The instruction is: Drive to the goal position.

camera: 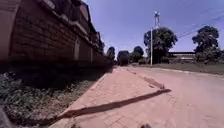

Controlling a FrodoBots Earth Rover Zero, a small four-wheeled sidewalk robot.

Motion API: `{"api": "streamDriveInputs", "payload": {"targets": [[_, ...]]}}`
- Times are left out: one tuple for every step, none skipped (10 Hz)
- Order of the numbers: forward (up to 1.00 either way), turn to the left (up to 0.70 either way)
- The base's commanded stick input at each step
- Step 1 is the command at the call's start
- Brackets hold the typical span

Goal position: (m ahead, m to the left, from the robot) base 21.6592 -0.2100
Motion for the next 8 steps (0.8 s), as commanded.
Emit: {"api": "streamDriveInputs", "payload": {"targets": [[0.3, 0.0], [0.3, 0.0], [0.3, 0.0], [0.3, 0.0], [0.3, 0.0], [0.3, 0.0], [0.3, 0.0], [0.3, 0.0]]}}
